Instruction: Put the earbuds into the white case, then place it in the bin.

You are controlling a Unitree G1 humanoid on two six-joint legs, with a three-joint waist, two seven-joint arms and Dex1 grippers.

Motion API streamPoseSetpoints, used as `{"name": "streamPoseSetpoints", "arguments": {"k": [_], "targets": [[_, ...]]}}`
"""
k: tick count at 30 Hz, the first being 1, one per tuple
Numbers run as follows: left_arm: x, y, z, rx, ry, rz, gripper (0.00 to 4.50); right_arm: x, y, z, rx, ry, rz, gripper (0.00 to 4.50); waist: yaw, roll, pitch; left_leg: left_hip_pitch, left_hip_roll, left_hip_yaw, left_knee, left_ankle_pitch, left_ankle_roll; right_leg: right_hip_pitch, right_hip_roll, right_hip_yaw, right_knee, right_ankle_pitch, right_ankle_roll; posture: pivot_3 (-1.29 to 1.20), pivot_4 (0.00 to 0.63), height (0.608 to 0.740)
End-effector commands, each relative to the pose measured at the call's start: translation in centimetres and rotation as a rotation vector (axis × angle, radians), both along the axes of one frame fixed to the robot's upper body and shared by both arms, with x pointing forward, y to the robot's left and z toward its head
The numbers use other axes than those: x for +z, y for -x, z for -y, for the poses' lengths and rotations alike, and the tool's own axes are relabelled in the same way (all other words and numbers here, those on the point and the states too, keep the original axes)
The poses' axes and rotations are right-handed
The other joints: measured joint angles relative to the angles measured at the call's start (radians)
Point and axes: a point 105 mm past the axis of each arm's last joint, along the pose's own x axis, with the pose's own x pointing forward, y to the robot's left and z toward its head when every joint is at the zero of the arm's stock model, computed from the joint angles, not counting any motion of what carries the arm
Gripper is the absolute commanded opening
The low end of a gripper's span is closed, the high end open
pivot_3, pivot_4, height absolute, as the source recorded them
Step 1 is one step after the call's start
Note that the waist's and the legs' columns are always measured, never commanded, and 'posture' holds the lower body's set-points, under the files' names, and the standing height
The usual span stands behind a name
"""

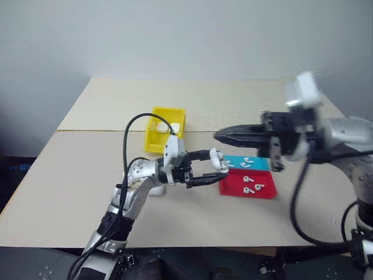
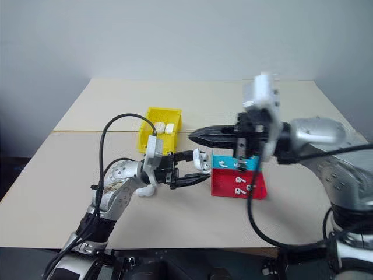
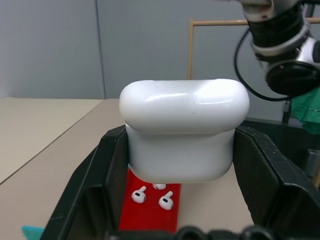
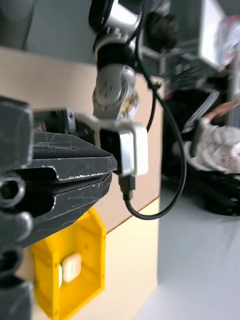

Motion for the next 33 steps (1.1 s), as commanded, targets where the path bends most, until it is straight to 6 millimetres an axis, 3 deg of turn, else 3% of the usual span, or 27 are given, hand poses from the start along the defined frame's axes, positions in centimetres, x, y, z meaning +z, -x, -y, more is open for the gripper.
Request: {"name": "streamPoseSetpoints", "arguments": {"k": [1,5,9,15,21,24,27,30,33], "targets": [[1.5,0.1,0.7,-0.025,0.027,0.065,2.79,0.2,0.0,-1.4,-0.01,0.106,0.038,0.03,0.002,0.0,0.0,-0.002,0.0,0.0,0.0,0.0,0.0,-0.002,0.0,0.0,0.0,0.0,0.0,0.0,0.15,0.74],[1.7,0.1,1.0,-0.027,0.037,0.071,2.79,-0.7,0.5,-2.2,0.038,0.211,0.061,0.03,0.011,0.0,0.0,-0.007,0.0,-0.001,0.003,-0.001,0.002,-0.003,0.0,-0.001,-0.001,0.0,0.0,0.0,0.15,0.74],[2.0,-0.2,0.9,0.007,0.059,0.078,2.79,-2.5,-0.2,-0.9,0.007,0.303,0.06,0.03,0.019,0.0,0.0,-0.008,0.0,-0.001,0.006,-0.002,0.003,-0.004,0.0,-0.001,-0.001,0.0,0.0,0.0,0.15,0.74],[2.3,0.0,0.3,0.025,0.069,0.082,2.79,-3.3,-0.6,1.2,-0.043,0.328,0.044,0.03,0.017,0.0,0.0,-0.008,0.0,-0.001,0.007,-0.002,0.003,-0.004,0.0,-0.001,0.0,0.0,0.0,0.0,0.15,0.74],[2.6,0.0,-0.3,0.059,0.074,0.088,2.79,-2.5,-0.9,3.2,-0.14,0.252,0.017,0.03,0.017,0.0,0.0,-0.007,0.0,-0.001,0.007,-0.002,0.003,-0.003,0.0,-0.001,0.001,0.0,0.0,0.0,0.15,0.74],[3.1,-0.5,-1.0,0.132,0.092,0.103,2.79,-0.5,-1.2,4.2,-0.202,0.074,0.029,0.03,0.017,0.0,0.0,-0.007,0.0,-0.001,0.007,-0.002,0.003,-0.003,0.0,-0.001,0.0,0.0,0.0,0.0,0.15,0.74],[3.9,-1.8,-2.2,0.261,0.126,0.11,2.79,0.8,-1.1,5.8,-0.26,-0.074,0.02,0.03,0.018,0.0,0.0,-0.007,0.0,-0.001,0.007,-0.001,0.003,-0.003,0.0,-0.001,0.001,0.0,0.001,0.0,0.15,0.74],[4.6,-4.3,-4.1,0.488,0.149,0.121,2.79,-0.6,-0.7,7.0,-0.31,-0.101,-0.007,0.03,0.021,0.0,0.0,-0.007,0.0,-0.001,0.007,-0.002,0.003,-0.002,0.0,-0.002,0.0,0.0,0.001,0.0,0.15,0.74],[4.4,-7.9,-6.0,0.766,0.132,0.108,2.79,-3.0,-0.7,6.9,-0.354,-0.102,-0.06,0.03,0.021,0.0,0.0,-0.007,0.0,-0.001,0.007,-0.001,0.003,-0.002,0.0,-0.001,0.0,0.0,0.001,0.0,0.15,0.74]]}}
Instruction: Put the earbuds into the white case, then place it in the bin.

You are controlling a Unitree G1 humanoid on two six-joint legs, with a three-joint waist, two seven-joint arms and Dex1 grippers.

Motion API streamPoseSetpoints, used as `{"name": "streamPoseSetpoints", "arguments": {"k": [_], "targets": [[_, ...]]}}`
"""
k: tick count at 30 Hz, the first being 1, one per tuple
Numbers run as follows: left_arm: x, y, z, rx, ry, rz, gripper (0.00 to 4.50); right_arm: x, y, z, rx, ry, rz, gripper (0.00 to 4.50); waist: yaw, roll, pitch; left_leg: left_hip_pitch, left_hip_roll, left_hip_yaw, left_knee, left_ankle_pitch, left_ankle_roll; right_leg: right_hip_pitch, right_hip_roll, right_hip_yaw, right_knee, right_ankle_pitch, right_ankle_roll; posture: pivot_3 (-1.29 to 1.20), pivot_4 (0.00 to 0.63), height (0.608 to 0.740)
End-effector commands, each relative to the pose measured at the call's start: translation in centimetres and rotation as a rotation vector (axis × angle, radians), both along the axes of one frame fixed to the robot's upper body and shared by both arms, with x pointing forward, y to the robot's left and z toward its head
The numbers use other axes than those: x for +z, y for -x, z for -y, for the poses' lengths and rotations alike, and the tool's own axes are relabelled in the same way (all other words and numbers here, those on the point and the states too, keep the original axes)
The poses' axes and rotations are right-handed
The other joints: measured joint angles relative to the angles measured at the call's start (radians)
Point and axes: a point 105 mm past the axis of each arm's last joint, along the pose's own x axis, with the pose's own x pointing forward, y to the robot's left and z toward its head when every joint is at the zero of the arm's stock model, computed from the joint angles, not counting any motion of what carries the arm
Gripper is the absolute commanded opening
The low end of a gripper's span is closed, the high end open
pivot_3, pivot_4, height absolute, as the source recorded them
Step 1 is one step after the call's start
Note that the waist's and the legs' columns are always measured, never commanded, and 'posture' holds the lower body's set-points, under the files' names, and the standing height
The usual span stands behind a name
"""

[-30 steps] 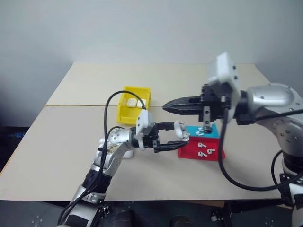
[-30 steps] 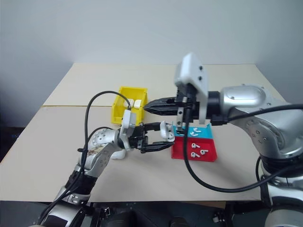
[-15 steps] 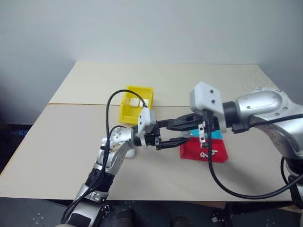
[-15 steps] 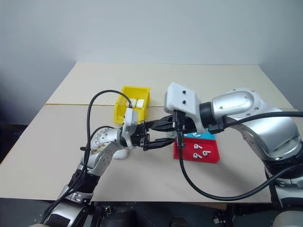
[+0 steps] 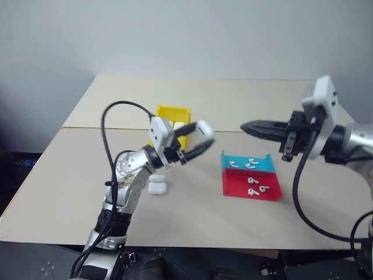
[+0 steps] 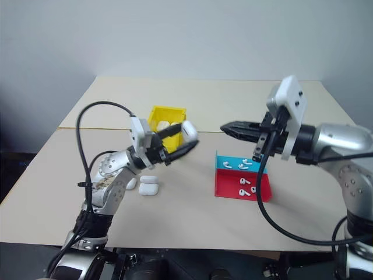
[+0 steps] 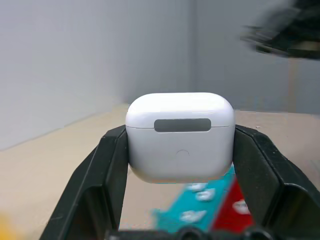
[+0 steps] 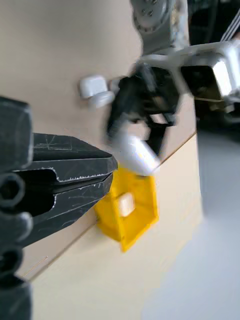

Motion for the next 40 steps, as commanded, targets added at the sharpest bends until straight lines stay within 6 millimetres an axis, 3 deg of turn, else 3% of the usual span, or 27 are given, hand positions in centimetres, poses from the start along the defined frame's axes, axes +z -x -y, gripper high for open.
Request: {"name": "streamPoseSetpoints", "arguments": {"k": [1,8,15,16,19,20,23,26,30,33,37,40], "targets": [[0.8,-3.7,-1.9,0.295,0.021,0.017,2.79,-0.9,0.8,-0.6,-0.021,-0.005,0.021,0.03,0.0,0.0,0.0,0.0,0.0,0.0,0.0,0.0,0.0,0.0,0.0,0.0,0.0,0.0,0.0,0.0,0.15,0.74],[-0.7,-9.6,-2.3,0.621,-0.025,-0.005,2.79,-1.8,1.2,-1.6,-0.03,-0.031,0.018,0.03,0.0,-0.001,0.0,0.0,-0.001,0.0,0.0,0.0,0.0,0.0,0.0,0.0,-0.001,0.001,0.002,0.0,0.15,0.74],[-1.5,-11.2,-2.9,0.711,-0.054,-0.039,2.79,-1.8,1.5,-1.5,-0.047,-0.037,0.02,0.03,-0.003,-0.001,0.0,-0.001,-0.001,0.0,-0.001,0.0,0.0,-0.001,0.0,0.0,-0.001,0.001,0.002,0.0,0.15,0.74],[-1.7,-11.1,-2.9,0.704,-0.068,-0.035,3.49,-1.8,1.5,-1.5,-0.051,-0.037,0.019,0.0,-0.003,-0.001,0.0,-0.001,-0.001,0.0,-0.001,0.0,0.0,-0.001,0.0,0.0,-0.001,0.001,0.002,0.0,0.15,0.74],[-2.1,-10.7,-3.0,0.666,-0.075,-0.043,4.44,-1.9,1.5,-1.8,-0.054,-0.04,0.017,0.0,-0.002,-0.001,0.0,-0.001,-0.001,0.0,-0.001,0.001,-0.001,-0.001,0.0,0.0,-0.001,0.001,0.002,0.0,0.15,0.74],[-1.9,-10.5,-3.1,0.658,-0.063,-0.036,4.48,-2.0,1.5,-1.8,-0.056,-0.041,0.017,0.0,-0.003,-0.001,0.0,-0.001,-0.001,0.0,-0.001,0.001,-0.001,-0.001,0.0,0.0,-0.001,0.001,0.002,0.0,0.15,0.74],[-1.3,-9.4,-3.4,0.602,-0.035,-0.015,4.48,-2.0,1.5,-1.6,-0.063,-0.05,0.016,0.0,-0.003,-0.001,0.0,-0.001,-0.001,0.0,-0.001,0.001,-0.001,-0.001,0.0,0.0,0.0,0.001,0.002,0.0,0.15,0.74],[-0.5,-7.2,-3.5,0.43,-0.004,-0.044,4.48,-2.1,1.2,-1.1,-0.08,-0.046,0.028,0.0,-0.003,-0.001,0.0,-0.001,-0.001,0.0,-0.001,0.001,-0.002,-0.001,0.0,0.0,0.0,0.001,0.002,0.0,0.15,0.74],[0.1,-2.1,-4.6,0.15,-0.09,-0.063,4.48,-3.6,0.5,-0.3,-0.099,-0.022,0.048,0.0,-0.013,0.0,0.0,0.0,0.0,0.0,-0.001,0.004,-0.006,-0.001,0.0,0.0,0.0,0.001,0.002,0.0,0.15,0.74],[-0.3,2.4,-6.5,-0.021,-0.254,-0.079,4.48,-5.0,0.2,0.5,-0.089,0.01,0.044,0.0,-0.017,0.0,0.0,0.001,0.0,0.001,-0.002,0.003,-0.006,-0.001,0.0,0.001,0.0,0.001,0.002,0.0,0.15,0.74],[-0.5,5.6,-8.7,-0.08,-0.356,-0.129,4.48,-6.5,0.4,1.4,-0.064,0.071,0.024,0.0,-0.016,0.0,0.0,0.003,0.0,0.001,-0.002,0.002,-0.003,0.001,0.0,0.0,0.0,0.001,0.002,0.0,0.15,0.74],[-0.4,6.7,-9.8,-0.073,-0.384,-0.169,4.48,-7.7,0.8,2.3,-0.05,0.152,0.01,0.0,-0.012,0.0,0.0,0.003,0.0,0.0,-0.002,0.001,-0.002,0.001,0.0,0.0,0.0,0.001,0.002,0.0,0.15,0.74]]}}
